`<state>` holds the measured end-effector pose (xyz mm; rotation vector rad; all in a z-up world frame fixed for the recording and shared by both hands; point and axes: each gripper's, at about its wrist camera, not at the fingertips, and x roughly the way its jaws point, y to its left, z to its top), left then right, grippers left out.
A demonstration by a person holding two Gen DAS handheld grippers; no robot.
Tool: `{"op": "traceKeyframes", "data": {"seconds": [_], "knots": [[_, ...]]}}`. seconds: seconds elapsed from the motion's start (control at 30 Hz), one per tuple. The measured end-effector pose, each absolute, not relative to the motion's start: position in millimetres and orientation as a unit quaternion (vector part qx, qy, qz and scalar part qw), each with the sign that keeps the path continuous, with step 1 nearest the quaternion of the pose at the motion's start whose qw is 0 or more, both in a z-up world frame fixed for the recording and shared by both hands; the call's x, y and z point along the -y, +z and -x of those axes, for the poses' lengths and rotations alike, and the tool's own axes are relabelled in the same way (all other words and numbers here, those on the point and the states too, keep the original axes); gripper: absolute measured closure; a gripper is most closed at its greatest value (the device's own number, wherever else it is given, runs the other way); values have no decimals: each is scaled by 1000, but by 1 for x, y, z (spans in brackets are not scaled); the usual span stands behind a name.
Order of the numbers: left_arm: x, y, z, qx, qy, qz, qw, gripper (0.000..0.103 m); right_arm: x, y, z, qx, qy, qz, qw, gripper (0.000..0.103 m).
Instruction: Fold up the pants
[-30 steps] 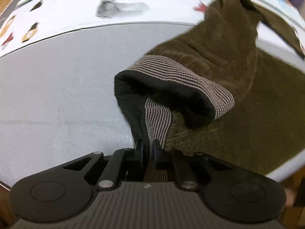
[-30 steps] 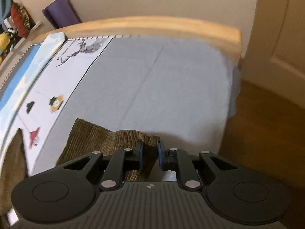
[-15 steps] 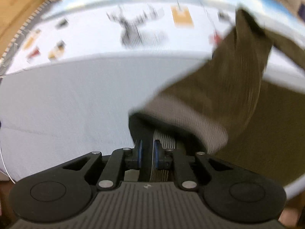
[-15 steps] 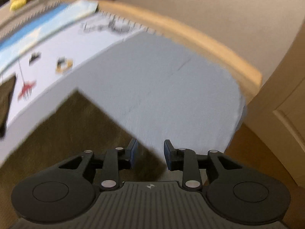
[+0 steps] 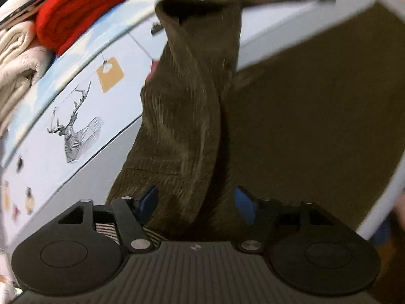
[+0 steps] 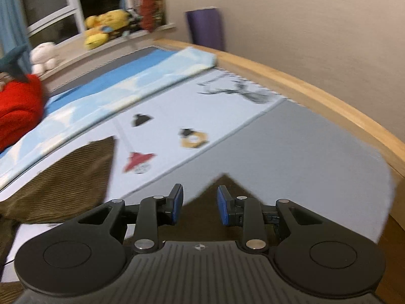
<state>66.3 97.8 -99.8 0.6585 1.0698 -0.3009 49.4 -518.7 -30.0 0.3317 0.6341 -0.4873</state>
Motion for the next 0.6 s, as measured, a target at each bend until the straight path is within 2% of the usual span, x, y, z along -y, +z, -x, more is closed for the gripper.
{"op": "traceKeyframes", "data": {"seconds": [0.03,0.07,0.1,0.17,0.23,0.3,0.37,0.47,0.6], "knots": [[-97,-106,-71,-504,-129,-323,791,78,512,-28,-55,-310,-227,-157,910,72],[-99,-111,-80,-515,-121,-329,782,90,505,-27,-61,-312,-218,-154,912,72],[-101,-111,-84,-527,-119,-324,776,95,497,-27,-66,-315,-210,-149,913,72],[-120,-103,-101,-532,-103,-298,786,96,482,-28,-75,-322,-195,-139,916,72],[-155,-79,-126,-501,3,-247,829,95,469,-32,-85,-331,-182,-133,916,72],[-202,-46,-146,-417,171,-191,872,89,459,-36,-97,-339,-167,-136,916,72],[-226,-28,-155,-363,246,-152,886,90,451,-40,-107,-346,-145,-149,915,72],[-225,-27,-158,-375,204,-91,900,86,444,-51,-126,-363,-110,-187,906,72],[-188,-34,-167,-371,129,-110,913,83,442,-72,-153,-376,-95,-270,881,68]]}}
